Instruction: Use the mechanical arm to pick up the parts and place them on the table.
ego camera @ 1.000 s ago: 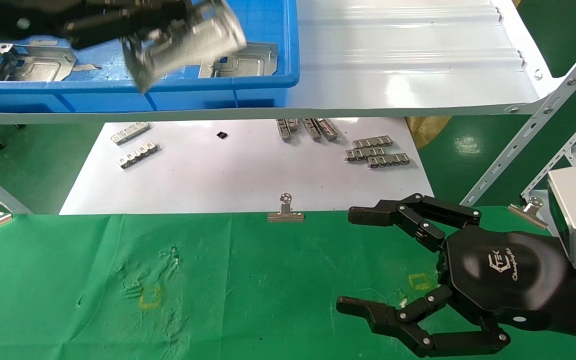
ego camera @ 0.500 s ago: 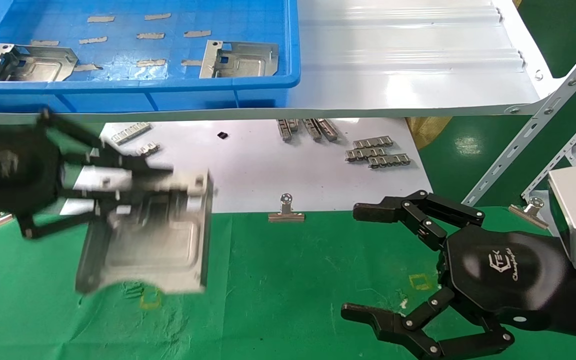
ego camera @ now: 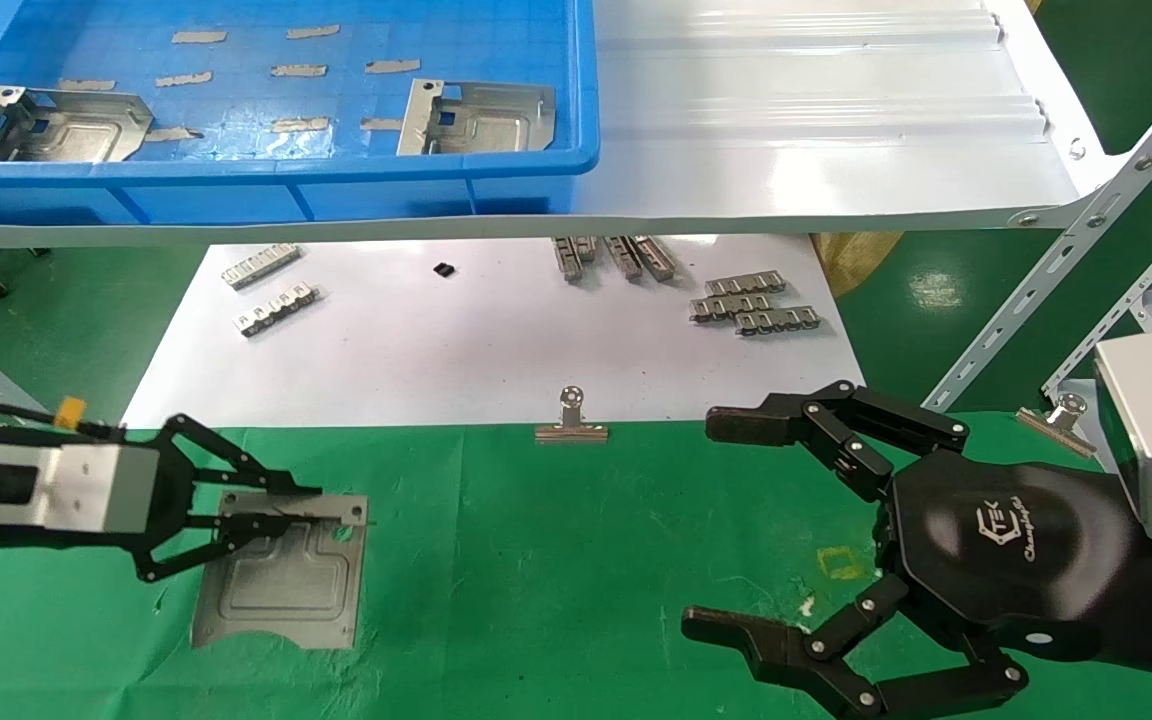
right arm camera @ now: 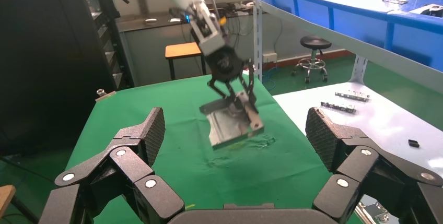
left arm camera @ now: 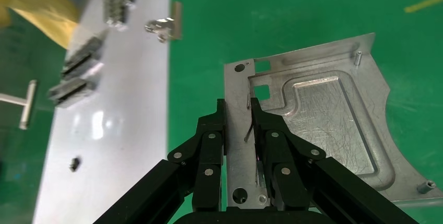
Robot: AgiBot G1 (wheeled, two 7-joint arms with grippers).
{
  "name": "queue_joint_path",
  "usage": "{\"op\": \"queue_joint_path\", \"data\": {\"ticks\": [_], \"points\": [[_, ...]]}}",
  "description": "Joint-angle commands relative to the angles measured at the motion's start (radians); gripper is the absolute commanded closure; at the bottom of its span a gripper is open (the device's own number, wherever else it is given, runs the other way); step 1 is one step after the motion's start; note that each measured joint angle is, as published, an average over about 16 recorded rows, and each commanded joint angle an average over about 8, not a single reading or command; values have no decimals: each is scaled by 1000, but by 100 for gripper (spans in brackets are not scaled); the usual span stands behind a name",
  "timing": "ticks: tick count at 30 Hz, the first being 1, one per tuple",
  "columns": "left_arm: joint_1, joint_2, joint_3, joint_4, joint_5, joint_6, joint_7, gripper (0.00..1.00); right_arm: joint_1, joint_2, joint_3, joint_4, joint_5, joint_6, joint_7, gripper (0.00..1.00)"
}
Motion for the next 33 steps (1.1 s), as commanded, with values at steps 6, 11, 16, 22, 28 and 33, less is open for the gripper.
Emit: {"op": "queue_joint_path", "data": {"ticks": [6,11,16,22,28,33], "points": [[12,65,30,158,32,2,125,98,0,0,0,0,0,0,0,0],[13,103,41,253,47,-23,170,42,0,0,0,0,0,0,0,0],[11,133,49,318,61,-46,209,0,0,0,0,0,0,0,0,0],[-1,152,45,367,55,-38,233,0,0,0,0,0,0,0,0,0],[-13,146,23,417,20,8,180,0,0,0,0,0,0,0,0,0],[-6,132,3,449,-12,36,106,0,0,0,0,0,0,0,0,0]]}}
